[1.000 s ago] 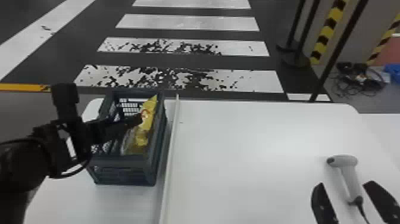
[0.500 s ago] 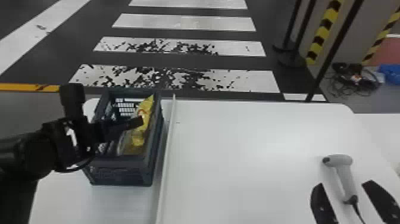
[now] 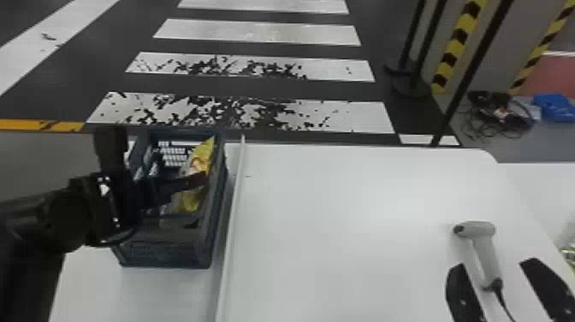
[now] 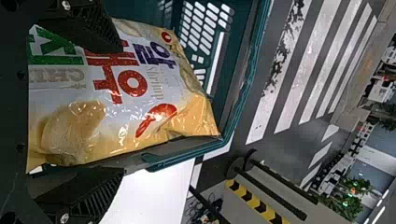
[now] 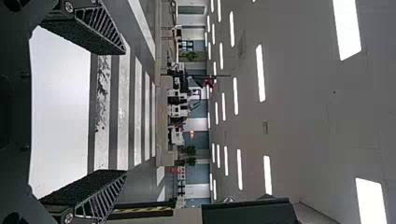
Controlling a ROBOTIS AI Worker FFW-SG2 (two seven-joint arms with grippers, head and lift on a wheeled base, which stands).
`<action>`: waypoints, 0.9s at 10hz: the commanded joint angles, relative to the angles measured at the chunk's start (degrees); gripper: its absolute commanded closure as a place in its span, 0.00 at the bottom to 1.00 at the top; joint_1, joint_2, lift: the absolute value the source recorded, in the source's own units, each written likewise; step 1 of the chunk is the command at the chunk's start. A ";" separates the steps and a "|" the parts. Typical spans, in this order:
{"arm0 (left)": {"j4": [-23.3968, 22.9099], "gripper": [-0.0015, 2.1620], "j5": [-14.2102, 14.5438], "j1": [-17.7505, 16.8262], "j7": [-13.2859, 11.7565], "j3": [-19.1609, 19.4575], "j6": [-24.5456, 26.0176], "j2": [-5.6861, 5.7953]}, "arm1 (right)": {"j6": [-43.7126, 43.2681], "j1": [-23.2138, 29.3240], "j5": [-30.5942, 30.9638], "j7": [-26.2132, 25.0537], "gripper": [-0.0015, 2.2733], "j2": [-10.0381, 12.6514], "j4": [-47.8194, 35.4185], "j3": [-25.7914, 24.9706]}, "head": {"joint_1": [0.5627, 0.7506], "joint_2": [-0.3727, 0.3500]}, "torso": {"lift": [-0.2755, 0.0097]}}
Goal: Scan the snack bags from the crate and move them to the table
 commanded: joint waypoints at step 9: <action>-3.02 0.97 -0.33 3.34 -0.35 1.71 -1.95 -0.47 | -3.86 1.20 -0.22 0.11 0.04 0.47 -0.18 1.83 | 0.70 0.49 | 0.63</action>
